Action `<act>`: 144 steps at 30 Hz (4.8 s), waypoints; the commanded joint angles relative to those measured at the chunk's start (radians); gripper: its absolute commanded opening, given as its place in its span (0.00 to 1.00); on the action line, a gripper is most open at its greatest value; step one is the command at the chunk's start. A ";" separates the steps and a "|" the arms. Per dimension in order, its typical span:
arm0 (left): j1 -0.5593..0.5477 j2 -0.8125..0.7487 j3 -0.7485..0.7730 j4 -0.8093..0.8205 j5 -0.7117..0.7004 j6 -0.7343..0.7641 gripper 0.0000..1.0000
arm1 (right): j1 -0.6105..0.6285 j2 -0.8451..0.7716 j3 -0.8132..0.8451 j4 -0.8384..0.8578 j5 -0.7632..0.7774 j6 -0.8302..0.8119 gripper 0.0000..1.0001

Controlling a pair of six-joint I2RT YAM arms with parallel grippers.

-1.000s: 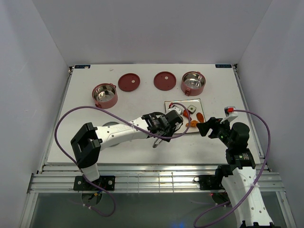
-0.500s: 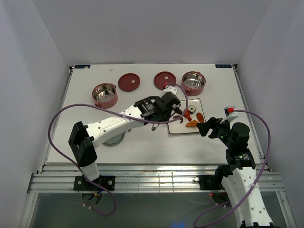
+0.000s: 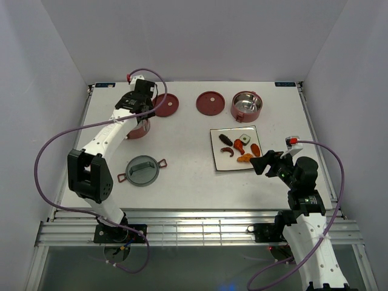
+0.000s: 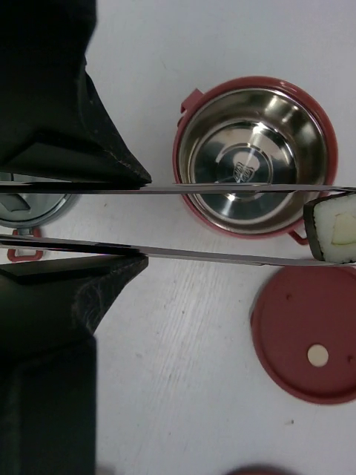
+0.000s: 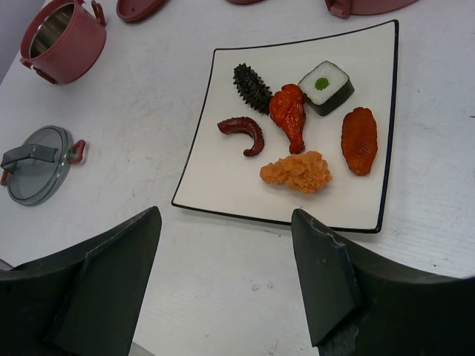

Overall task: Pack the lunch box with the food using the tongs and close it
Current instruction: Place the fake food in the packing box, then pick up the fake food from the plate.

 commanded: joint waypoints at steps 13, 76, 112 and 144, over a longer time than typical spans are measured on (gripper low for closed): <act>0.133 -0.172 -0.249 0.143 0.050 -0.134 0.31 | -0.001 0.016 -0.016 0.077 -0.055 -0.010 0.77; -0.334 -0.061 -0.087 0.006 0.036 -0.047 0.60 | -0.001 0.007 0.010 0.028 -0.022 -0.015 0.77; -0.513 0.154 -0.025 0.147 0.344 -0.165 0.63 | -0.001 -0.007 0.003 0.027 0.012 -0.006 0.77; -0.525 0.229 0.116 0.043 0.258 -0.193 0.62 | 0.001 -0.034 0.012 0.018 -0.011 -0.009 0.77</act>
